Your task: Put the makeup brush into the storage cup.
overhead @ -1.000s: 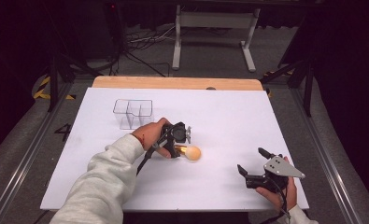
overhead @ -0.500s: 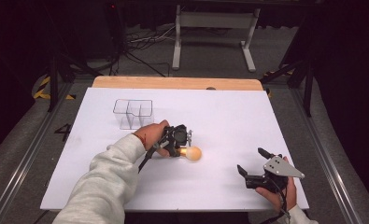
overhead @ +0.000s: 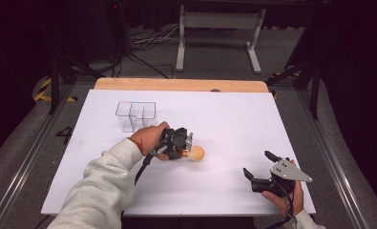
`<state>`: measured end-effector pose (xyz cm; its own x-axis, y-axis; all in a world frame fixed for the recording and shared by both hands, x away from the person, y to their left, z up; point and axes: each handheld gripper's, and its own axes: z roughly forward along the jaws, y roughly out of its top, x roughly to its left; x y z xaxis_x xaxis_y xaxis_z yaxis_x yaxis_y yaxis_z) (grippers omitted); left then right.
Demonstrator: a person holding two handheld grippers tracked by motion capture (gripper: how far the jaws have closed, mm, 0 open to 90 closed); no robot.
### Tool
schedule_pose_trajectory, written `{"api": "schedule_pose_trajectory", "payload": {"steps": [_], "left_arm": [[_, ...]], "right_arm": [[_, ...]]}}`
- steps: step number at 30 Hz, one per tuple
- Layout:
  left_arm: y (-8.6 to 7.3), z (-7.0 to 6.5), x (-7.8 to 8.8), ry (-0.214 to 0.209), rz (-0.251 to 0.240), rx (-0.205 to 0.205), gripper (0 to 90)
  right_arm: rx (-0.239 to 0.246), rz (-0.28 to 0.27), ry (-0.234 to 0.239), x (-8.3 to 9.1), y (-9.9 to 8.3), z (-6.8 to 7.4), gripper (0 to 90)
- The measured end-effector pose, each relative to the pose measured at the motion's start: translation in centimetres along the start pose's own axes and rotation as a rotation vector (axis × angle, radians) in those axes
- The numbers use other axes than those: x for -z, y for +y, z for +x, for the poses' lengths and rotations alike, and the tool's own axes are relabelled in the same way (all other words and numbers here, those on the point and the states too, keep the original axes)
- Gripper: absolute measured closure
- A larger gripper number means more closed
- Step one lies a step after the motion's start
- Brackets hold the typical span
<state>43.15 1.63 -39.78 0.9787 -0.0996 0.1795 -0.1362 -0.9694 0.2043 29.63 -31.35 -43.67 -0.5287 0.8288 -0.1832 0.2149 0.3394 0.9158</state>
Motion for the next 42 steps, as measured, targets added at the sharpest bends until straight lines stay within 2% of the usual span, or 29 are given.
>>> {"api": "schedule_pose_trajectory", "payload": {"steps": [3,6,13,18,22,27,28,29,35,39,40,42], "left_arm": [[-0.2,-0.3,0.7,0.011,-0.029,-0.012,67.7],[-0.5,-0.9,1.6,0.048,-0.067,-0.039,67.7],[-1.9,-1.8,2.9,0.081,-0.102,-0.032,67.8],[-3.2,-2.3,3.8,0.103,-0.15,-0.008,67.9],[-4.4,-2.9,4.6,0.128,-0.185,0.018,67.9],[-6.4,-3.6,5.6,0.161,-0.283,0.085,67.9],[-6.4,-3.6,5.6,0.161,-0.283,0.085,67.9],[-7.1,-3.8,5.8,0.167,-0.312,0.111,67.9],[-8.8,-4.4,6.5,0.199,-0.373,0.164,67.9],[-10.1,-4.8,6.9,0.221,-0.432,0.203,67.9],[-10.4,-5.0,6.9,0.24,-0.438,0.227,67.9],[-11.1,-5.3,6.9,0.255,-0.46,0.244,67.9]], "right_arm": [[0.0,0.0,-0.001,0.0,0.0,0.0,5.7],[-0.001,-0.001,-0.001,0.1,0.0,0.0,5.7],[-0.002,0.001,-0.008,0.1,0.1,0.0,5.7],[-0.002,0.001,-0.011,0.0,0.1,0.0,5.7],[-0.015,0.001,-0.012,0.0,0.1,-0.1,5.7],[-0.016,0.001,-0.019,0.0,0.1,-0.1,5.7],[-0.018,0.004,-0.019,0.0,0.1,0.0,5.7],[-0.015,0.005,-0.018,0.0,0.1,0.0,5.7],[-0.018,0.004,-0.023,0.0,0.1,0.0,5.7],[-0.02,0.004,-0.023,0.0,0.1,0.0,5.7],[-0.021,0.004,-0.022,0.0,0.1,0.0,5.7],[-0.021,0.004,-0.022,0.0,0.1,0.0,5.7]]}}
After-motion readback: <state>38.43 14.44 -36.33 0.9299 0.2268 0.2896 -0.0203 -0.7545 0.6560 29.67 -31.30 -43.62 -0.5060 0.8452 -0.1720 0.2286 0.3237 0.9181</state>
